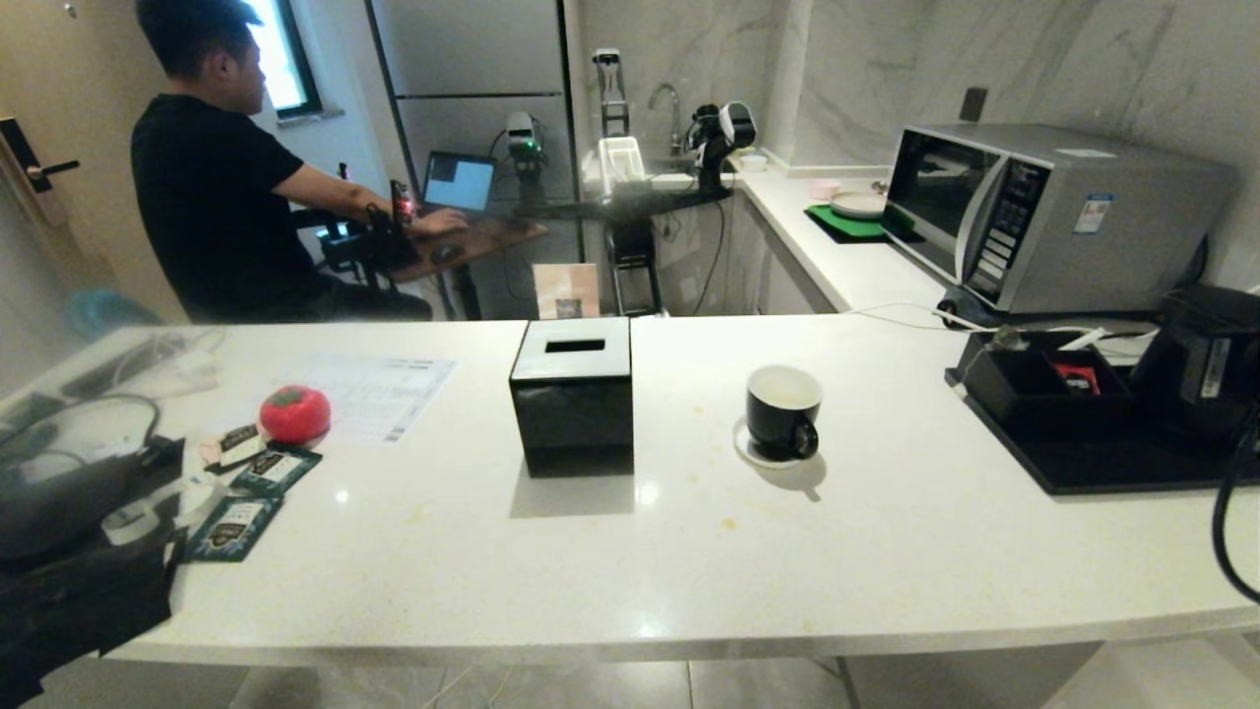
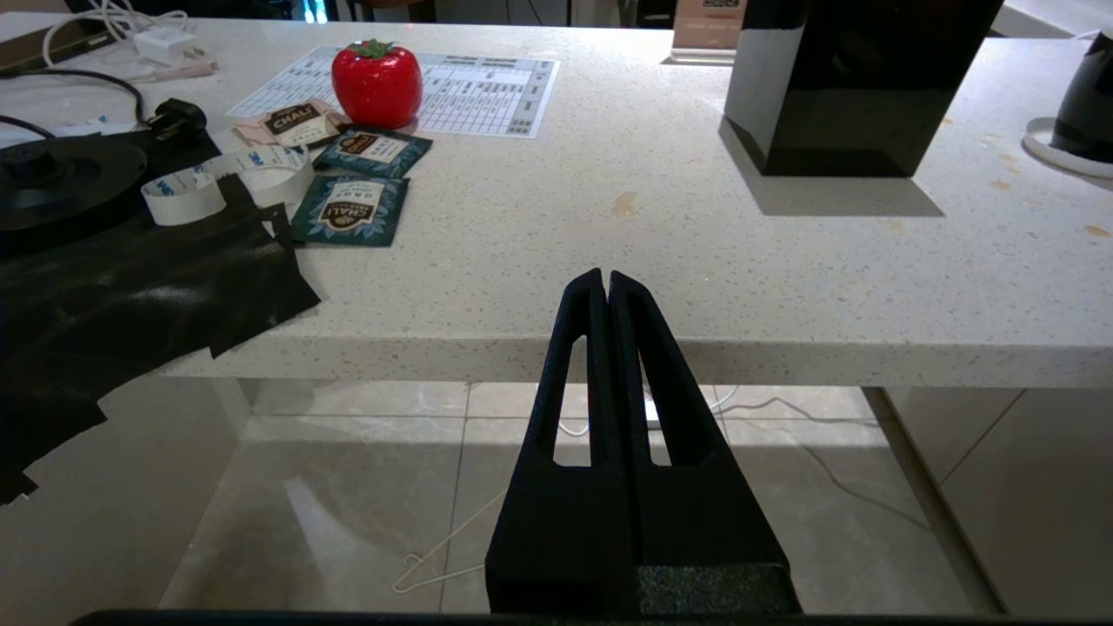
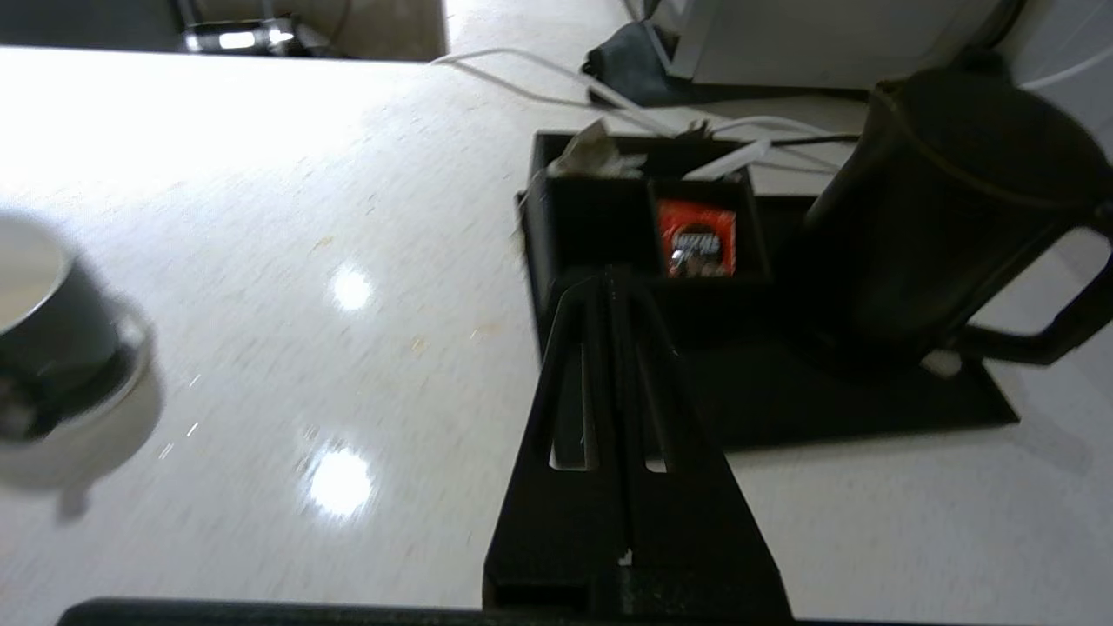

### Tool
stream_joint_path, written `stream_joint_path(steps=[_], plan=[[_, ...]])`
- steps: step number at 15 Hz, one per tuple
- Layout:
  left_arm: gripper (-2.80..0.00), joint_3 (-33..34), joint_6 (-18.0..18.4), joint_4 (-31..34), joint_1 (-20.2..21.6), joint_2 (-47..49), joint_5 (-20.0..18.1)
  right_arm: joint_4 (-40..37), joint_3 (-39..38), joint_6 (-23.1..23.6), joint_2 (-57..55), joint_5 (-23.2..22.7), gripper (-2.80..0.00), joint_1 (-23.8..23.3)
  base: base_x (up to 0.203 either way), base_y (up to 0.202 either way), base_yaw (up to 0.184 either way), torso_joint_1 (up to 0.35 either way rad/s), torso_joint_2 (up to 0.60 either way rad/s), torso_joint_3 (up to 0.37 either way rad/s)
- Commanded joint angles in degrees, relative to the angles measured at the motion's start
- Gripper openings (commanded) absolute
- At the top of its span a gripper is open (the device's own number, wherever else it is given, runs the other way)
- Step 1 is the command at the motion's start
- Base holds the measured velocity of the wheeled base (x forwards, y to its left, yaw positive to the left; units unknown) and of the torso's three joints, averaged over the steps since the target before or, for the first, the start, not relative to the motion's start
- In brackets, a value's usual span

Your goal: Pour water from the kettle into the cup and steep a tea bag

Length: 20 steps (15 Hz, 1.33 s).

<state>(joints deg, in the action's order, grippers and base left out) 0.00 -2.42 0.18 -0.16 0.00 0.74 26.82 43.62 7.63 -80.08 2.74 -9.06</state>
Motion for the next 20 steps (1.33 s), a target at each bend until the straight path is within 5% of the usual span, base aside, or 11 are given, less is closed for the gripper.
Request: stream_joint_path(steps=[1, 5, 12, 20], plan=[[-2.8, 0.0, -0.04, -0.01, -0.02, 0.0, 0.05, 0.14, 5.18, 0.15, -7.98, 1.02, -2.8, 0.12, 0.0, 0.0, 0.0, 0.0, 0.0, 0.0], [-2.8, 0.0, -0.04, -0.01, -0.02, 0.0, 0.05, -0.2, 12.87, -0.08, -17.74, 6.63, -2.8, 0.12, 0.0, 0.0, 0.0, 0.0, 0.0, 0.0], [-2.8, 0.0, -0.04, -0.01, -0.02, 0.0, 0.05, -5.77, 30.61, -0.44, -30.71, 7.38, -2.8, 0.49, 0.0, 0.0, 0.0, 0.0, 0.0, 0.0], [-2.8, 0.0, -0.04, -0.01, -0.02, 0.0, 0.05, -32.22, 60.86, -5.48, -45.55, 8.94, -2.8, -0.25, 0.0, 0.0, 0.0, 0.0, 0.0, 0.0]])
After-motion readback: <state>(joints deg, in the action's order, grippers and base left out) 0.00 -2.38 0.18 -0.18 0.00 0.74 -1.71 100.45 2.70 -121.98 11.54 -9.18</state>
